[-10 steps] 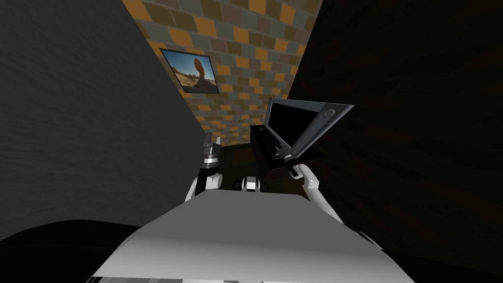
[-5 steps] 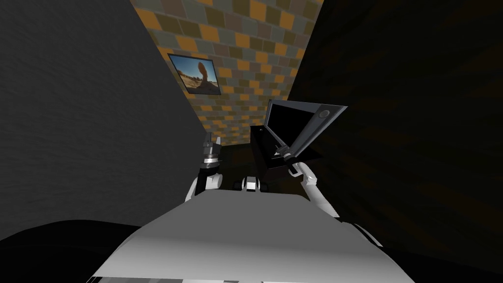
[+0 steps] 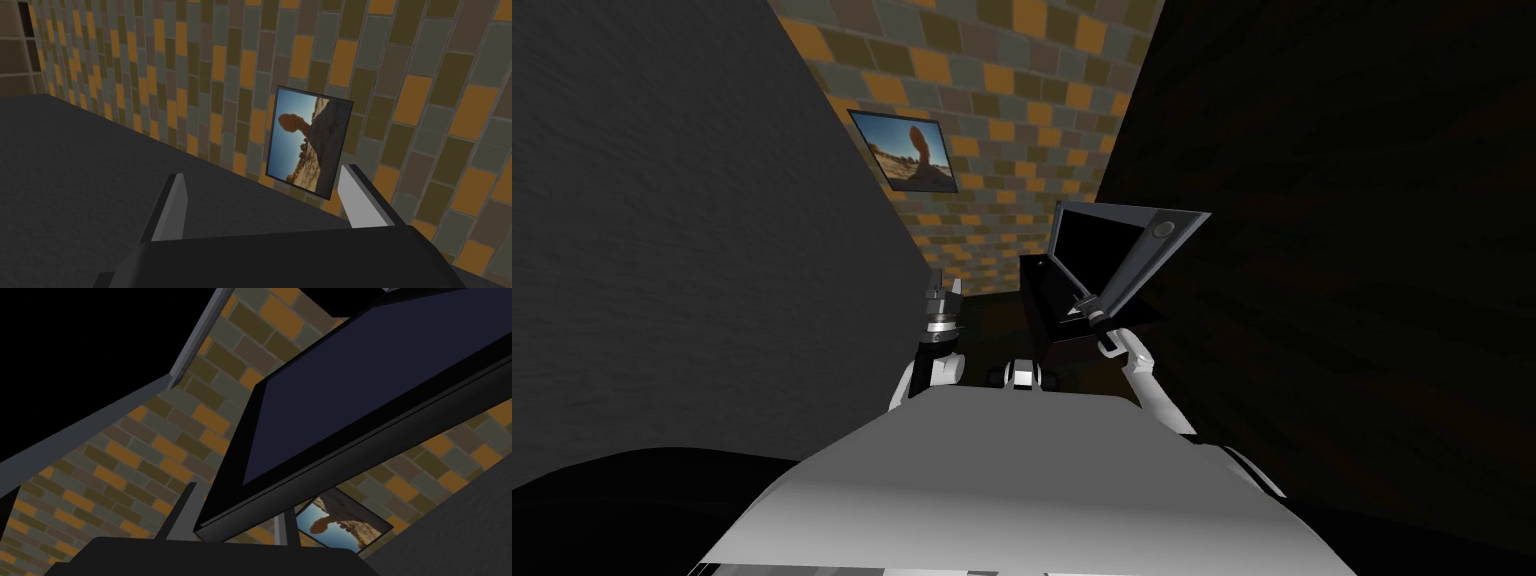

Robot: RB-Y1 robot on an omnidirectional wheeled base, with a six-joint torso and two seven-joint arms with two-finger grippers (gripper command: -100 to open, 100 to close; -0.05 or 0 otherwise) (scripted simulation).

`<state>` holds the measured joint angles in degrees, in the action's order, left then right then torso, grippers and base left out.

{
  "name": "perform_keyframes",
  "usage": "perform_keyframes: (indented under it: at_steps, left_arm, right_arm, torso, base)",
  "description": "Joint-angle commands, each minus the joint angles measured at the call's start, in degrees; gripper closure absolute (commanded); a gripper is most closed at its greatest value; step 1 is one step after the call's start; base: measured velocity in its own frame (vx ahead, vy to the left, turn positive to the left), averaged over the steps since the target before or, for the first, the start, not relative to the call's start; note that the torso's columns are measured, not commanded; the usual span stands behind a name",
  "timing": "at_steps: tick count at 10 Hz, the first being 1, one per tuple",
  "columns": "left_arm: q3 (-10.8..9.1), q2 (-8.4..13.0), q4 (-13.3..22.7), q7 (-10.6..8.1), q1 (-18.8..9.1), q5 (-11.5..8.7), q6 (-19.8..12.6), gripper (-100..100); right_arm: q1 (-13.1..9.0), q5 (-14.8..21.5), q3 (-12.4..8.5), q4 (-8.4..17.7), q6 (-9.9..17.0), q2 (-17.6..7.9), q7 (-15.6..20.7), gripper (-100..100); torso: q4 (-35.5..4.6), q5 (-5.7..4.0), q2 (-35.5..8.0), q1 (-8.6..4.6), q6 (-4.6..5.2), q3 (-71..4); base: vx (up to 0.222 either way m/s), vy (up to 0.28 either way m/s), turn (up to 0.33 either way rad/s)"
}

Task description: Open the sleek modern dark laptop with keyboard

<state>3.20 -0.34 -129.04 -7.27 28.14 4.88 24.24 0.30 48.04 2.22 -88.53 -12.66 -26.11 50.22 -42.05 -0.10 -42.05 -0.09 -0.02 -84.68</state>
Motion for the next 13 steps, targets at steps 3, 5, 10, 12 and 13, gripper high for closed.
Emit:
perform_keyframes:
  at_steps: [3, 5, 10, 12, 13]
  left_arm:
    - [-0.01, 0.0, 0.0, 0.0, 0.0, 0.0, 0.0, 0]
    - [0.0, 0.0, 0.0, 0.0, 0.0, 0.0, 0.0, 0]
    - [0.01, 0.0, 0.0, 0.0, 0.0, 0.0, 0.0, 0]
    - [0.01, 0.0, 0.0, 0.0, 0.0, 0.0, 0.0, 0]
    - [0.01, 0.0, 0.0, 0.0, 0.0, 0.0, 0.0, 0]
  right_arm:
    - [-0.3, -5.8, -0.5, 6.3, -3.2, 5.3, -4.7, 100]
    - [-0.5, -7.5, -0.7, 8.2, -4.2, 6.9, -6.1, 100]
    - [0.2, -10.0, -1.6, 10.5, -7.1, 8.7, -7.7, 100]
    - [0.8, -11.6, -2.0, 12.9, -9.6, 10.8, -8.2, 100]
    - [0.8, -11.6, -2.0, 12.9, -9.6, 10.8, -8.2, 100]
  torso:
    - [0.2, -0.17, 0.2, -0.25, 0.05, -0.1]
    - [0.3, -0.15, 0.0, 0.12, -0.04, 0.0]
    - [0.0, 0.01, -0.1, 0.32, -0.23, 0.1]
    - [0.3, -0.16, 0.0, 0.44, -0.43, 0.0]
    - [0.3, -0.16, 0.1, 0.43, -0.46, -0.1]
  base:
    - [0.031, -0.149, 0.02]
    - [0.0, -0.118, 0.019]
    - [0.0, -0.038, 0.0]
    - [-0.002, -0.012, 0.029]
    - [0.002, -0.035, -0.035]
